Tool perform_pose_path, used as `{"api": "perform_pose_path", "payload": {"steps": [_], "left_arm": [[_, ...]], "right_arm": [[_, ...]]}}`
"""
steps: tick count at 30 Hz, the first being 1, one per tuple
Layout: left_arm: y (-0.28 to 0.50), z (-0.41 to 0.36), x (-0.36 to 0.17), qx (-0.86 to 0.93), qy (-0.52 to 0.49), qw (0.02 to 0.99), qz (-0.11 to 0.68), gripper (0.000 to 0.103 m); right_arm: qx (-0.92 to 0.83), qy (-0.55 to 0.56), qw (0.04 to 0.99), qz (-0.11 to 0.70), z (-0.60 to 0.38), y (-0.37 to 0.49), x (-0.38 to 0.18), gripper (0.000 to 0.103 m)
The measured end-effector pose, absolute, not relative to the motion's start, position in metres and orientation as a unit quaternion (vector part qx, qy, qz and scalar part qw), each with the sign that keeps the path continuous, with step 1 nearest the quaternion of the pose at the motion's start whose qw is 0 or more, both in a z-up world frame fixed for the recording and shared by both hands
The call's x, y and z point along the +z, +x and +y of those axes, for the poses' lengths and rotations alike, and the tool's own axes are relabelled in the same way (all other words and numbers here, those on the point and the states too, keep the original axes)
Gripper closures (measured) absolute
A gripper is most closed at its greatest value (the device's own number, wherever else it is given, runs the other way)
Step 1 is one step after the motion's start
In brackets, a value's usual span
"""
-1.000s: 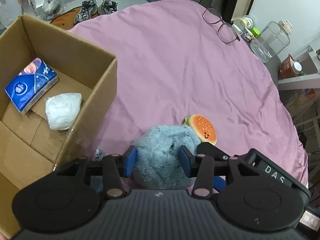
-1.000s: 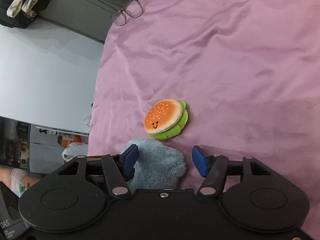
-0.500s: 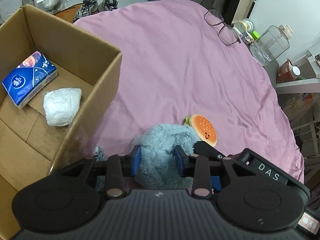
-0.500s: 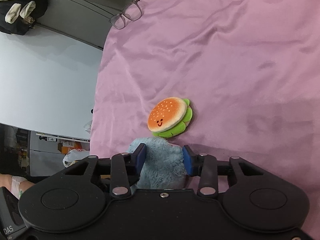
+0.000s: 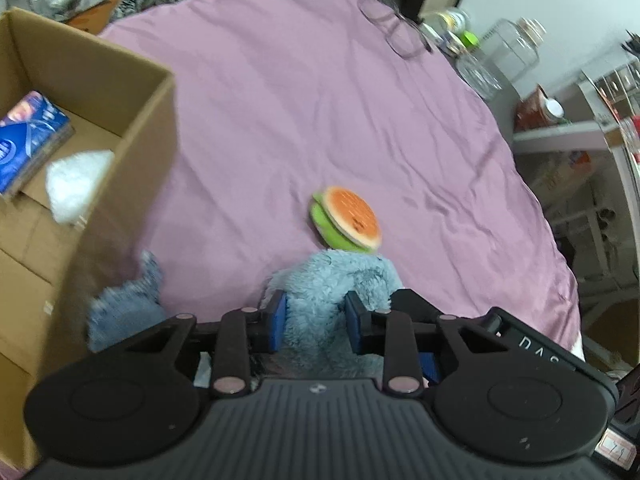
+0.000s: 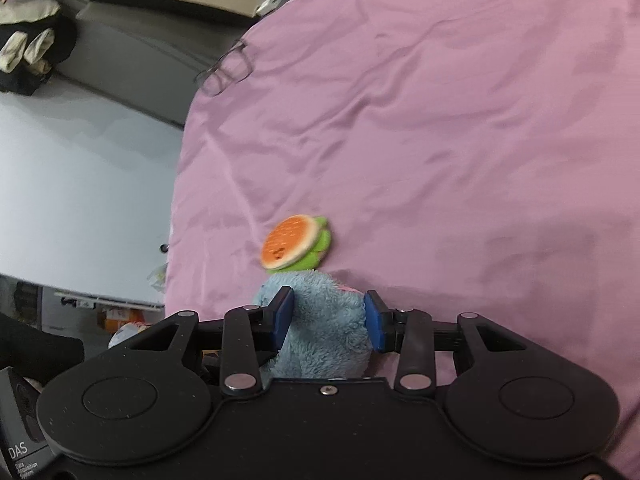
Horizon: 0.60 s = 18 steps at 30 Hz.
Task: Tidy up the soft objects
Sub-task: 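Lift the grey plush ball with the right gripper and carry it over the box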
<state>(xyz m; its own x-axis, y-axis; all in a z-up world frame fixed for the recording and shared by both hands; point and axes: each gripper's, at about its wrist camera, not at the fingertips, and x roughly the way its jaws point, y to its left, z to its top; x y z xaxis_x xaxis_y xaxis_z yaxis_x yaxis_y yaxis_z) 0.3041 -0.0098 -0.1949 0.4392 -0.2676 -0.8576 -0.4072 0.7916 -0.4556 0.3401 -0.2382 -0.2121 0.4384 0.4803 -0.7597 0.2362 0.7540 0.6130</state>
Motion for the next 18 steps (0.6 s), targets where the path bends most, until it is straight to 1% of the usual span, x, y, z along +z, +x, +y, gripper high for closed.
{"api": "perform_pose_path", "payload": {"steps": [5,12,18], "left_arm": [[0.308,-0.026,-0.201,0.023,-0.307,0.782,0.542,0.074],[0.32,-0.033,-0.208,0.024,-0.274,0.787,0.552,0.072],[0.326,-0.032,-0.216,0.026,-0.283,0.781,0.556,0.071]], "right_arm": [[0.053,0.328,0.781,0.529,-0.25,0.335,-0.215,0.065],[0.043,0.299,0.794,0.528,-0.24,0.341,-0.218,0.059],[0.029,0.301,0.793,0.529,-0.236,0.349,-0.223,0.06]]}}
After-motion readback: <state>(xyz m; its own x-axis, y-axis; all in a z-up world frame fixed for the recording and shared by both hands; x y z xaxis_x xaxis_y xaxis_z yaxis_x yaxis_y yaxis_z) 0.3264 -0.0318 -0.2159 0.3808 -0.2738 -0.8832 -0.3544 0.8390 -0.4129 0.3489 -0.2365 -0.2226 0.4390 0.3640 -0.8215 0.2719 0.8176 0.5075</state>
